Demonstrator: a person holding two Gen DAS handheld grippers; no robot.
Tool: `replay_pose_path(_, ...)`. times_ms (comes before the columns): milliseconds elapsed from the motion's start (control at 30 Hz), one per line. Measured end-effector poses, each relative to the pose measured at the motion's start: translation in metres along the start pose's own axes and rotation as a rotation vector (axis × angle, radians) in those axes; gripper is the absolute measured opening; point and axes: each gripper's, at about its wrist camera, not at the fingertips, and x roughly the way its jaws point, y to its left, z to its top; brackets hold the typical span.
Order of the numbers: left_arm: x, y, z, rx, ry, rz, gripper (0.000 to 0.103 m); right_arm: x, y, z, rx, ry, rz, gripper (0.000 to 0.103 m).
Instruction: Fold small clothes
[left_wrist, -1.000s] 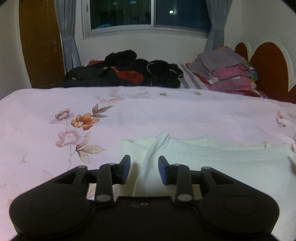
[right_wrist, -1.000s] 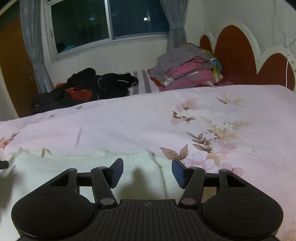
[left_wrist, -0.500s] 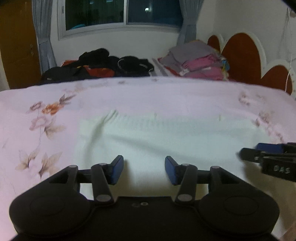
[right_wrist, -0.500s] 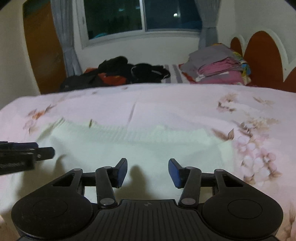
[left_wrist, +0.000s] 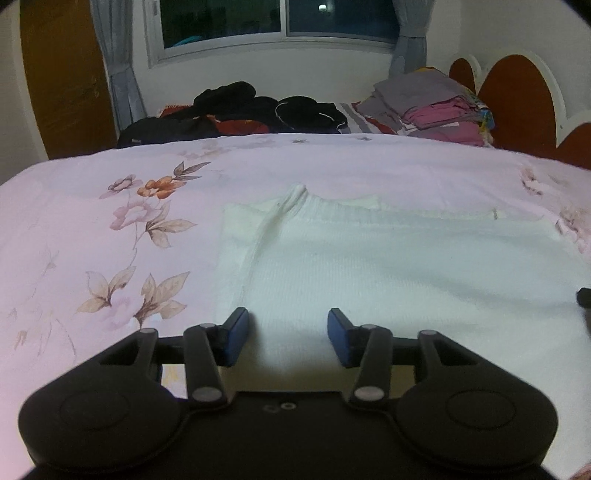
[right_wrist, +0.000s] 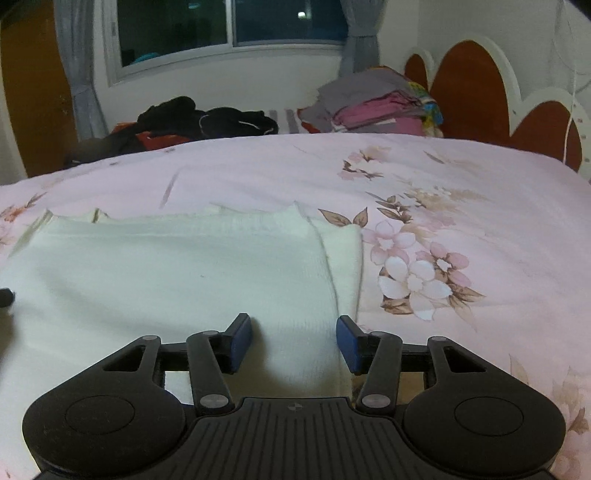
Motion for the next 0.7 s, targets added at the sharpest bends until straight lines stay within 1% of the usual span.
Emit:
replay_pose_path(133,-0.016,-0.009,0.000,-0.007,-0.018,-0.044,0.048,-0.020,0.021,0.002,-0.019,-0.038,0.062,0.050)
replay_pose_path(267,-0.025,-0.021,-0.003,-0.007,-0.010,-0.084,0.048,-0.029,0.056,0.000,-0.043,-0.036,0.136,0.050)
replay_pose_path(367,-0.024,-0.022,-0.012,0.007,0.004,-0.075,0.048,-0.030,0.075,-0.008,-0.064,-0.014,0.171,0.050)
replay_pose_path(500,-0.018,-0.008,-0.030,-0.013,0.049,-0.048,0.049,-0.028,0.084,-0.024,-0.087,0.020,0.160,0.050)
replay_pose_path(600,-0.023,0.000,-0.040,0.006,0.043,-0.041,0.051,-0.029,0.075,-0.038,-0.090,0.041,0.129,0.050)
replay_pose_path(700,-0.027,0.005,-0.044,0.017,0.045,-0.047,0.051,-0.035,0.061,-0.047,-0.083,0.045,0.089,0.050)
